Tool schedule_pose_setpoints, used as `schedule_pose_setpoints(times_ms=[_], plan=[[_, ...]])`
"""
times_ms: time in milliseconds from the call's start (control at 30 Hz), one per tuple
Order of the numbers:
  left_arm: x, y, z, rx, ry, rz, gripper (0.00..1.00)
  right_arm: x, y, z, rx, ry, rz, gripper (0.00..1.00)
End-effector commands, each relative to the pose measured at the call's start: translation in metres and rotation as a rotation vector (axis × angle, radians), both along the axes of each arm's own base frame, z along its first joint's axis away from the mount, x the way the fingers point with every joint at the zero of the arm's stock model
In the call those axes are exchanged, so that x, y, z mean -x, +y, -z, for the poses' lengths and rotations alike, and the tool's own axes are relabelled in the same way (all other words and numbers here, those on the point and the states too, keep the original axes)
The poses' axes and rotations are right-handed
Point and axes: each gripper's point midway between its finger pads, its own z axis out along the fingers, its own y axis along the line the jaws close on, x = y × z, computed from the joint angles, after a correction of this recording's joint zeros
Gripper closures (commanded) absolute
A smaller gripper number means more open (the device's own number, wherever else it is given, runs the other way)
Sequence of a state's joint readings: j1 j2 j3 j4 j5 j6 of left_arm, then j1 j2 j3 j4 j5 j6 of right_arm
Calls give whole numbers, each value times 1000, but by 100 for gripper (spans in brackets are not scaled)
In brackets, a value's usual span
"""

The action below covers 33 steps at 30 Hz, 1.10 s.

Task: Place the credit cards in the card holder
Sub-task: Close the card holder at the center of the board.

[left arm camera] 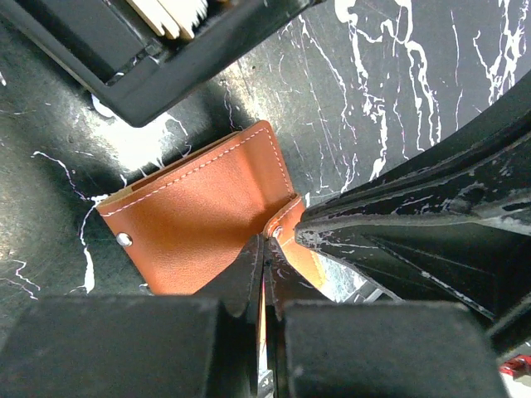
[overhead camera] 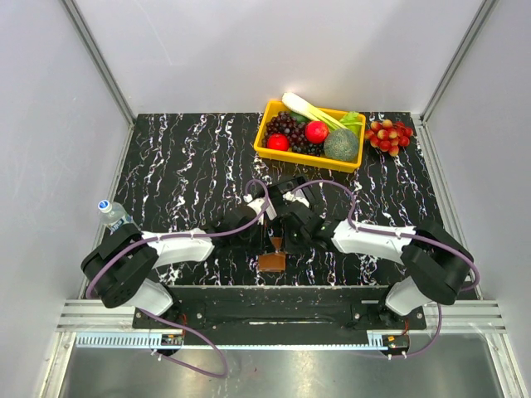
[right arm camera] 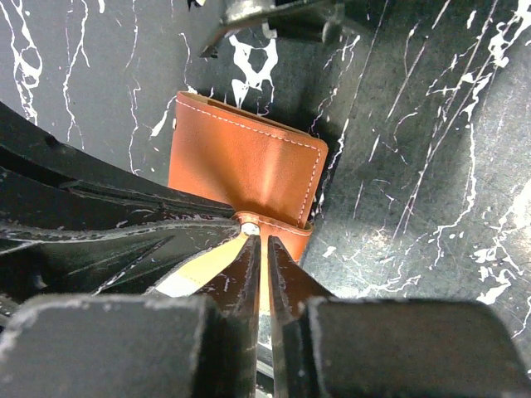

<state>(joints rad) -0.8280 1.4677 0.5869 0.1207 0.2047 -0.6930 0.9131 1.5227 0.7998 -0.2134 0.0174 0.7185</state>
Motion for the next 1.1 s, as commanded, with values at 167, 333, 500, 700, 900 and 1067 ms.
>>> schedule_pose_setpoints(times_ms=[167, 333, 500, 700, 900, 1067], plan=[[-11, 9, 1, -53, -62, -30, 100, -13, 16, -15, -38, -27, -15, 89], [-11, 14, 6, -71, -51, -49, 100, -14, 17, -12, -28, -22, -17, 89], [-8, 18, 14, -90, -29, -54, 100, -12, 23, -7, -31, 7, -36, 90], [-6, 20, 18, -96, -19, -57, 100, -9, 25, -6, -33, 14, -47, 91], [0, 23, 26, -100, 6, -53, 100, -9, 19, 4, 9, 25, -20, 92], [4, 25, 32, -103, 22, -52, 100, -12, 14, 15, 71, 35, -9, 93]])
